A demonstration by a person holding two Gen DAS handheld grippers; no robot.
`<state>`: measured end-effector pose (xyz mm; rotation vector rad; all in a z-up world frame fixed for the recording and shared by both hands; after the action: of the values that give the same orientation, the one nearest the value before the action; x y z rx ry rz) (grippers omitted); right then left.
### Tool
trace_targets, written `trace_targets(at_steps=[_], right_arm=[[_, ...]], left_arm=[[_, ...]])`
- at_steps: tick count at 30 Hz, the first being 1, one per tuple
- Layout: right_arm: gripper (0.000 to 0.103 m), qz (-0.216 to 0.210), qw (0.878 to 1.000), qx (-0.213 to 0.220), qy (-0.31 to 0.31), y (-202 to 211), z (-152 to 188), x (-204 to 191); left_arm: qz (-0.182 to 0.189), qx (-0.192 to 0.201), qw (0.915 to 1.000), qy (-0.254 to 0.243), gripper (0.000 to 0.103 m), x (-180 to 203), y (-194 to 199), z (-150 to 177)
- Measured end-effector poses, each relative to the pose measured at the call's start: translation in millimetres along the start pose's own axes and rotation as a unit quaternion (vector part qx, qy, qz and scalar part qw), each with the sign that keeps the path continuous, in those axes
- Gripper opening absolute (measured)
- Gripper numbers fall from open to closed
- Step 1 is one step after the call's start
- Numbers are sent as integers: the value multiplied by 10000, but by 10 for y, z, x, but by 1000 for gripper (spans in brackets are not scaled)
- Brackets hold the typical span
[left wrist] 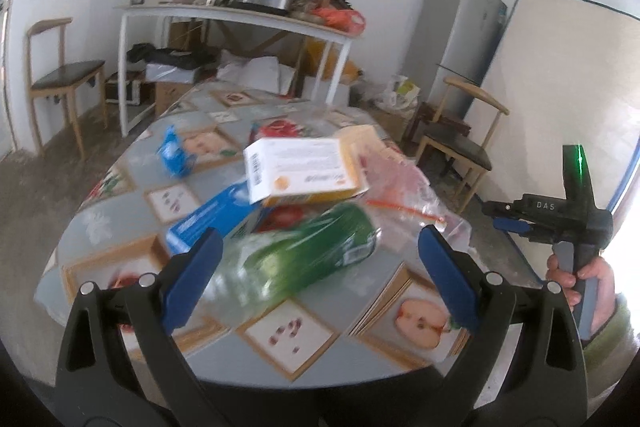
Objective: Collect trash
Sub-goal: 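Grasp the red-printed snack bag with the right gripper and lift it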
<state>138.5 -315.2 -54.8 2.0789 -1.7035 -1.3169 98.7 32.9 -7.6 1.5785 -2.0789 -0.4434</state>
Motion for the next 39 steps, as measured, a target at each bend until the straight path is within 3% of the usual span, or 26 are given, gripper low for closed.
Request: trace_targets(at_steps=[4,7,11,16,21,28,32,34,36,37,39], right_arm=[[84,-291,9947,-6,988,-121,-132,-279],[89,-297,9822,-242,1841,-330,-257,-407],[90,10,9617,-383,2715,-485,-336,-486],[90,412,9159,-422,3971,-534,-161,-606],[90,679,8772,-600,4714,-678,35,-731],[79,1331,8013,-876,5767,-995,212,-868],[63,1432,7930,-906,5852,-1065,206,-937],[49,1566,7898,-898,5862,-1086,211,-943],[45,1575,7953,-872,5788,-1077,206,-948],[34,1562,7994,-868,5736,-1074,202,-948],[27,1607,8082,-767,5614,-1025,181,-945]], left_arm=[[98,-131,9998,-148,94,164,-145,-58],[58,-273,9991,-327,93,231,-233,-89],[-91,-345,9981,-502,93,171,-304,-261],[-300,-479,9979,-325,93,-36,-428,-509],[-371,-641,9972,34,93,-186,-567,-537],[-395,-830,9956,188,93,-239,-616,-393],[-413,-859,9953,184,93,-266,-602,-351],[-424,-844,9954,158,93,-275,-580,-344],[-441,-805,9957,117,93,-295,-552,-354],[-454,-784,9958,102,93,-306,-540,-358],[-466,-761,9960,93,93,-329,-524,-376]])
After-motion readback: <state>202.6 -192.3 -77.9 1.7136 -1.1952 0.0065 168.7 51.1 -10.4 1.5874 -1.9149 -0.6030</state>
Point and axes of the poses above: each gripper's, at about its wrist camera, not at the fingertips, and y roughly against the way its jaws point, x to its right, z to its underside, the point moved 4 cm from there along -y, roughly the way its jaws point, and after that the axes turned 9 degrees about -z, right-handed, at the moved point
